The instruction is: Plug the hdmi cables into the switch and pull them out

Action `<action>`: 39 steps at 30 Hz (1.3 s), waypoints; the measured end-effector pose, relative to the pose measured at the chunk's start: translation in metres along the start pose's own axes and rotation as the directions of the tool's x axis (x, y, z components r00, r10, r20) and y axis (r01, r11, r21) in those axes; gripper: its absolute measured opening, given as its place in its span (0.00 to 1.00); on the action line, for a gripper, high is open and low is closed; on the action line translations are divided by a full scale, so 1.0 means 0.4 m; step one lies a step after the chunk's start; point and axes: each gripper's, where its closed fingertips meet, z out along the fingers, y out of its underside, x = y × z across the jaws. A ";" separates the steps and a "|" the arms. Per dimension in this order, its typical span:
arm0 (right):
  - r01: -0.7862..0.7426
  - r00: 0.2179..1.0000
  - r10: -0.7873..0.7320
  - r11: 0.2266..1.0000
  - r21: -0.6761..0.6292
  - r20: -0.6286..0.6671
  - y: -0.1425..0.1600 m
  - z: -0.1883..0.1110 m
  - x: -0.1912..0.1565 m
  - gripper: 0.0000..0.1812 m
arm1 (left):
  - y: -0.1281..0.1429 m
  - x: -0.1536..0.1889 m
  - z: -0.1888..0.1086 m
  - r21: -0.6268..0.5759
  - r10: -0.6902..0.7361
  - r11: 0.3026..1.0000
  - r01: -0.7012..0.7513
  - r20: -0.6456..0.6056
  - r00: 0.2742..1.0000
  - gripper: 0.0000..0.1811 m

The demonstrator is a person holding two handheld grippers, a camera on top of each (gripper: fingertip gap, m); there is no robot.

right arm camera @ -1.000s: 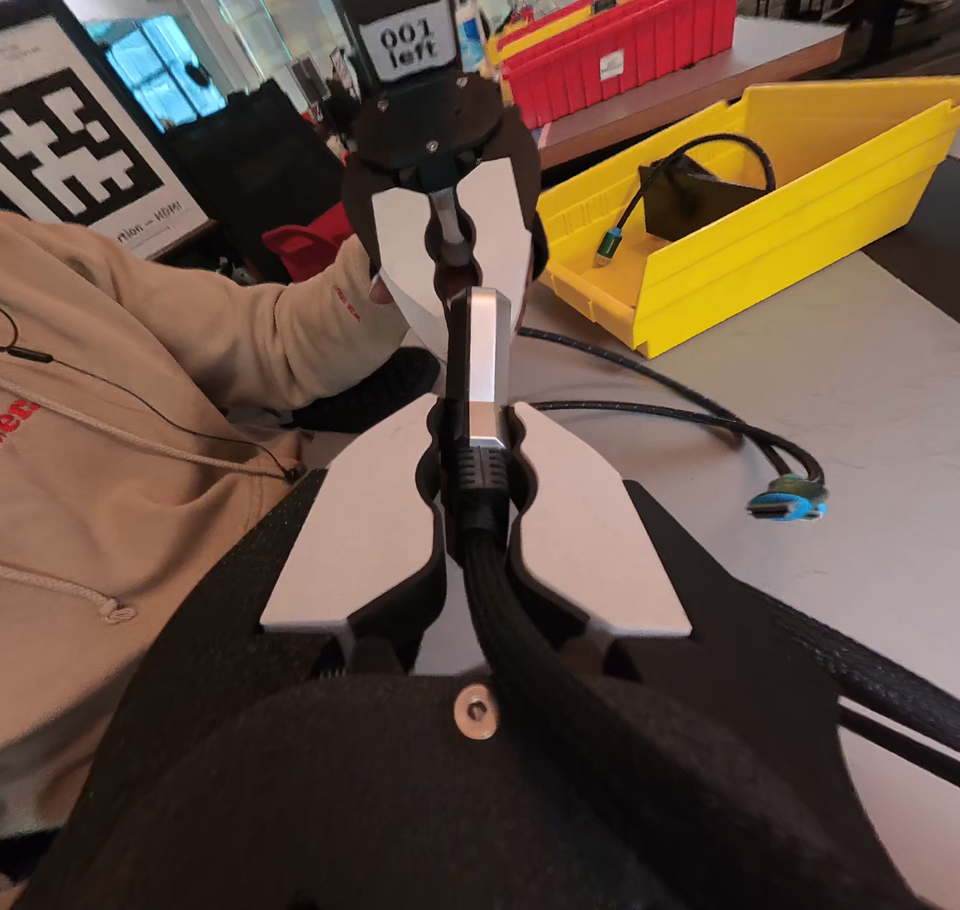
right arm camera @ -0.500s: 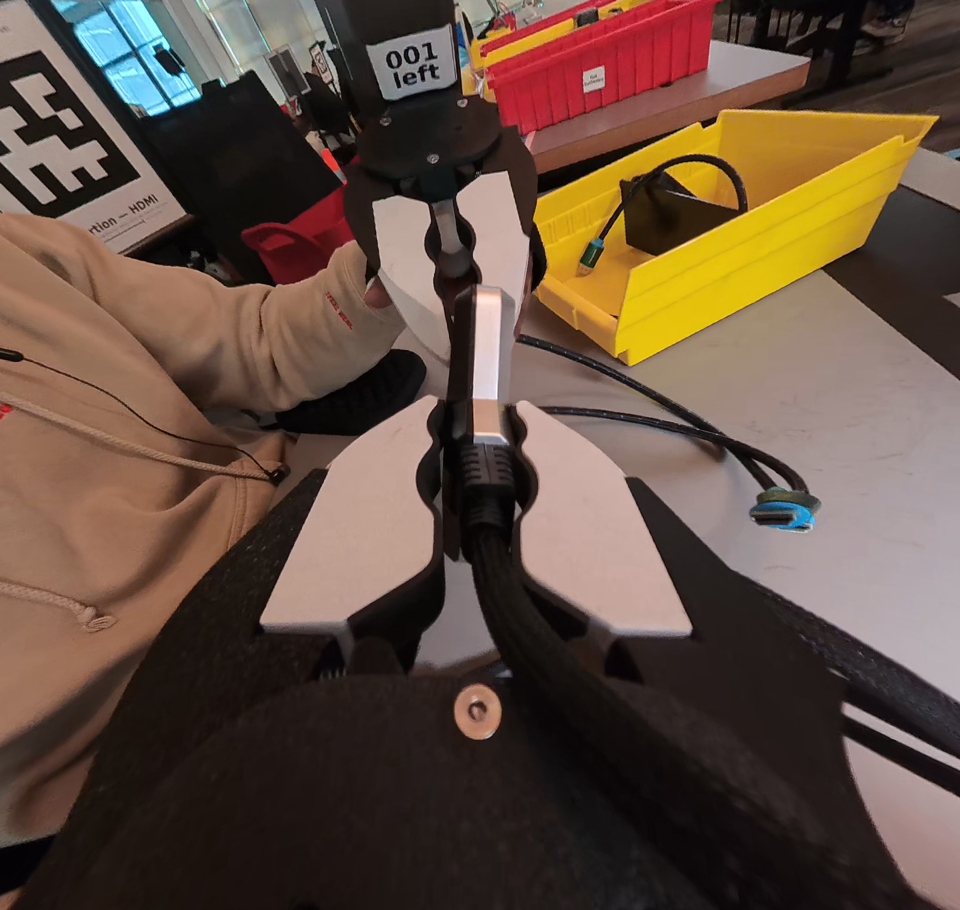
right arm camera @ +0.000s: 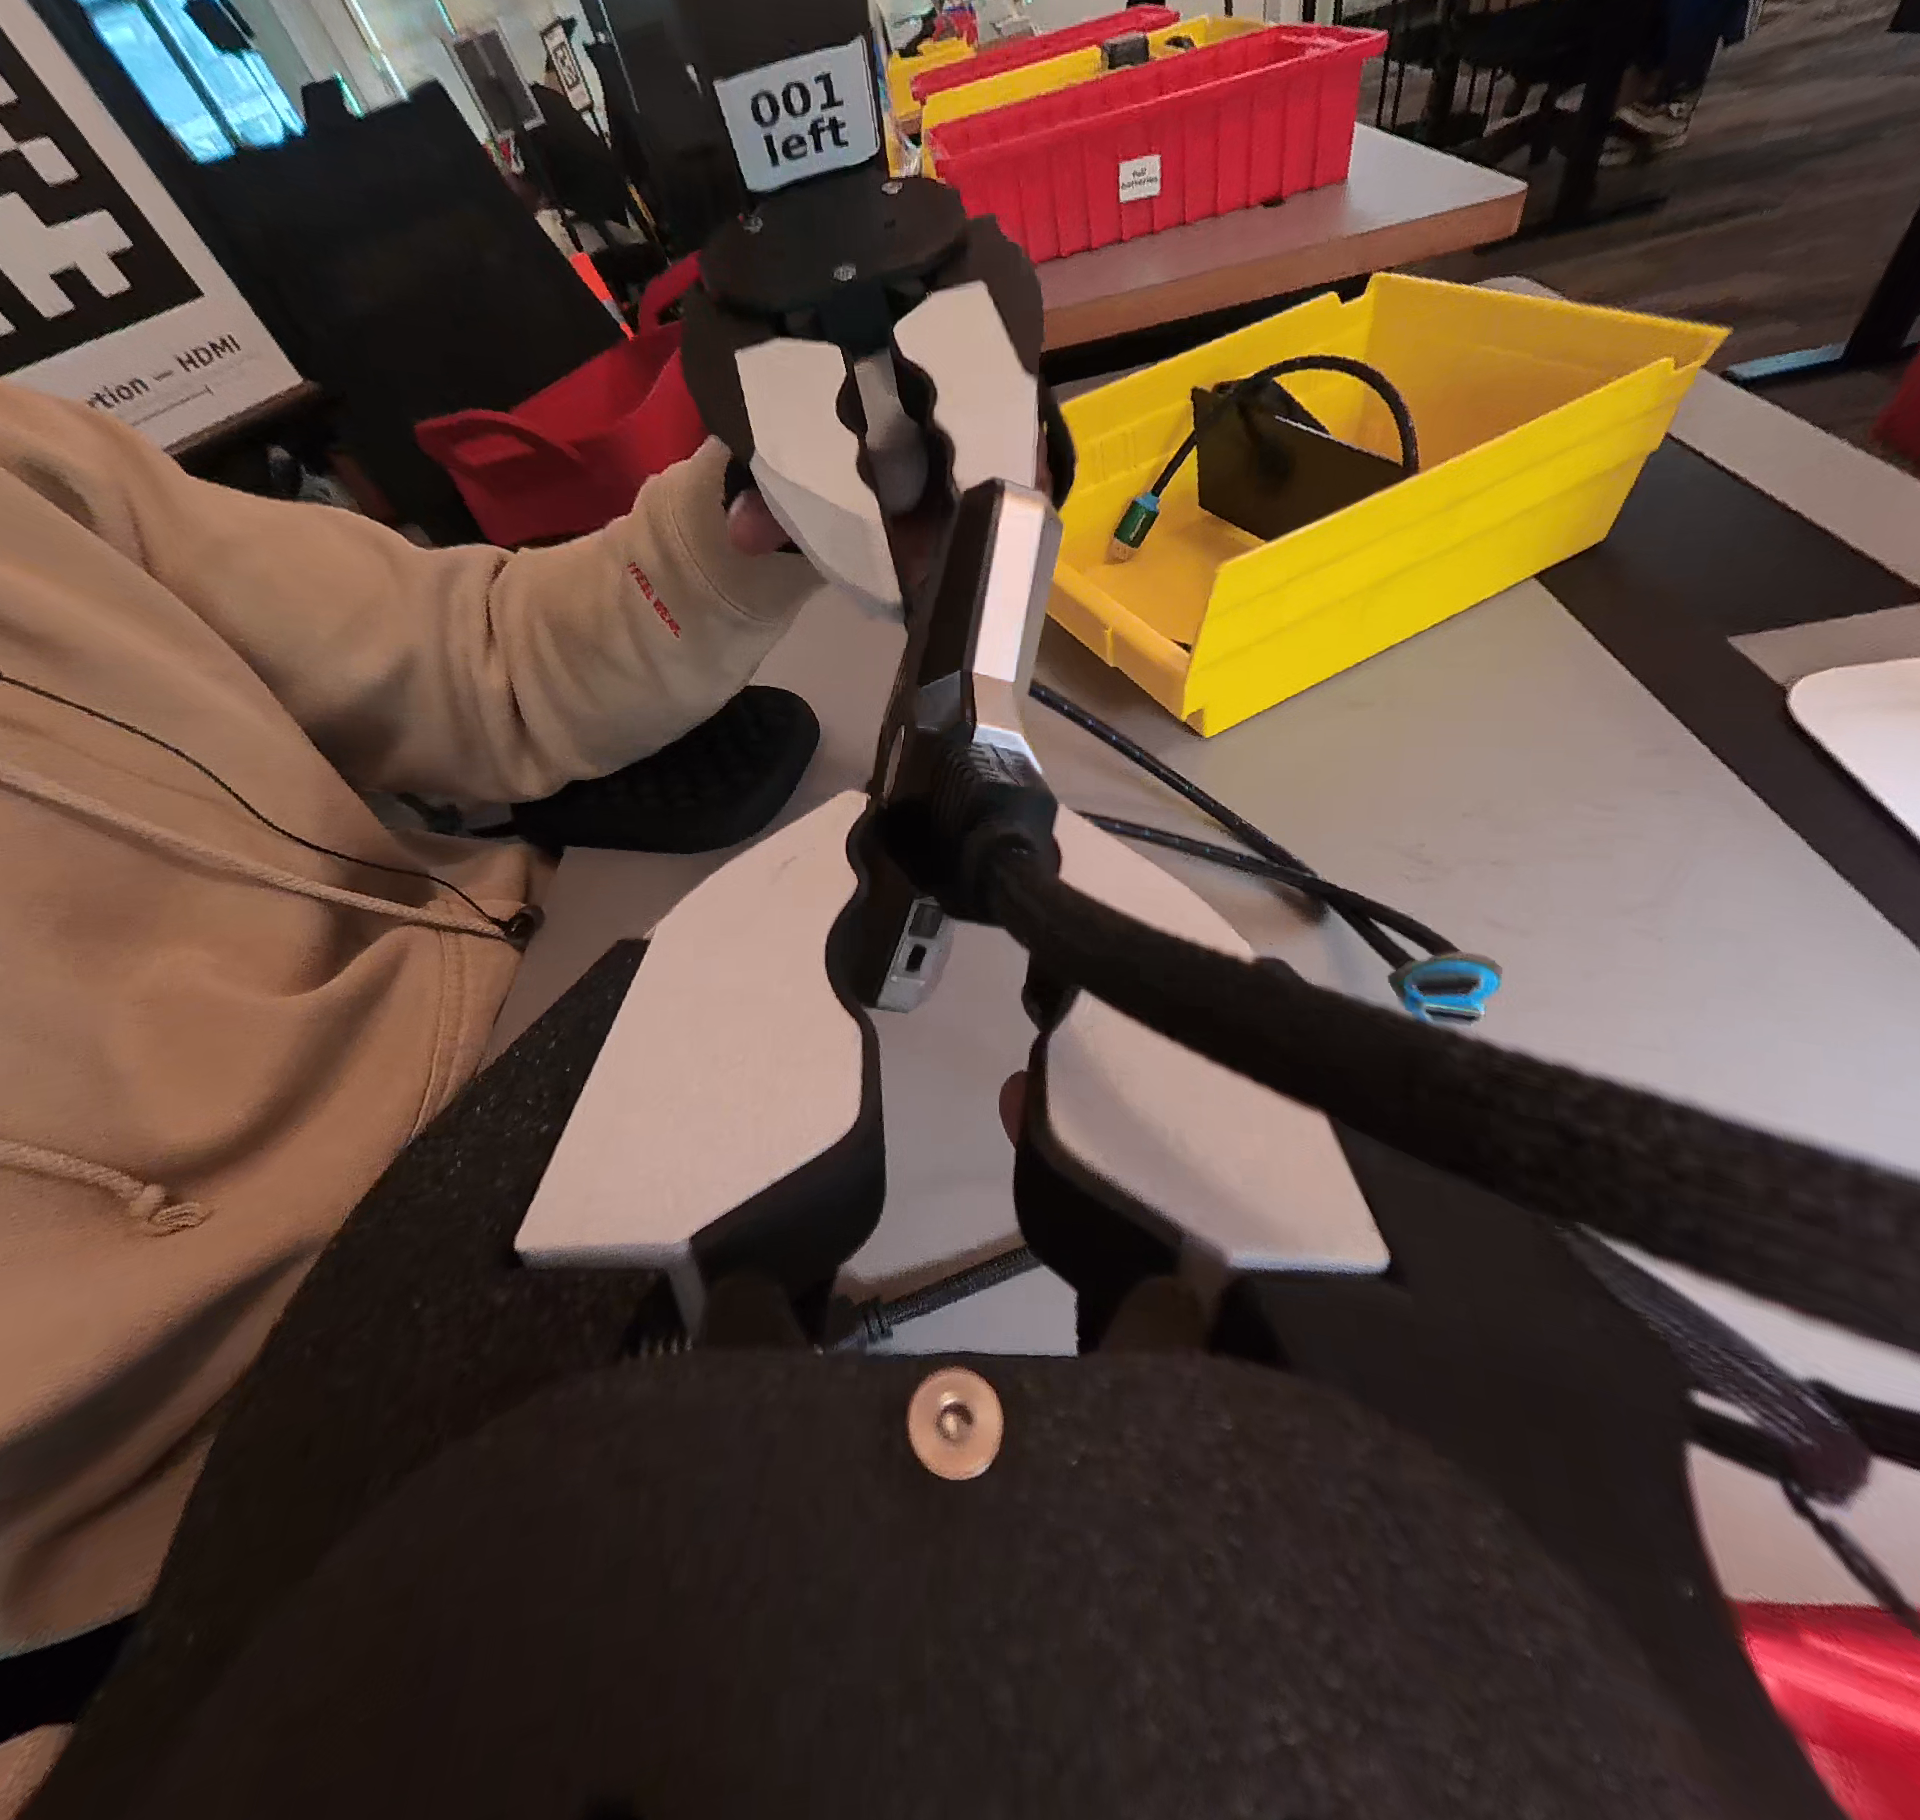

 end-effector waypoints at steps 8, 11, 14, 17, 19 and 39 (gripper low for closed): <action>0.113 0.963 -0.131 0.990 -0.087 -0.234 -0.091 -0.089 -0.021 0.14 | -0.122 0.003 -0.151 0.141 0.045 0.987 -0.076 0.212 0.976 0.14; 0.112 0.932 -0.178 0.970 -0.214 -0.317 -0.115 -0.136 -0.027 0.14 | -0.058 0.018 -0.172 0.086 0.011 0.996 -0.032 0.238 0.971 0.13; 0.099 0.893 -0.226 0.942 -0.321 -0.388 -0.149 -0.196 -0.040 0.14 | 0.045 0.057 -0.176 0.046 -0.042 0.998 0.032 0.232 0.972 0.13; 0.081 0.856 -0.267 0.915 -0.396 -0.442 -0.198 -0.259 -0.045 0.14 | 0.146 0.106 -0.163 0.043 -0.136 0.991 0.130 0.193 0.972 0.12; 0.066 0.835 -0.284 0.902 -0.427 -0.471 -0.238 -0.295 -0.038 0.15 | 0.200 0.123 -0.146 0.037 -0.168 0.986 0.163 0.190 0.967 0.12; -0.141 0.562 -0.581 0.634 -0.761 -0.589 -0.195 -0.513 0.387 0.14 | 0.356 0.129 -0.080 -0.033 -0.144 0.988 0.153 0.191 0.971 0.09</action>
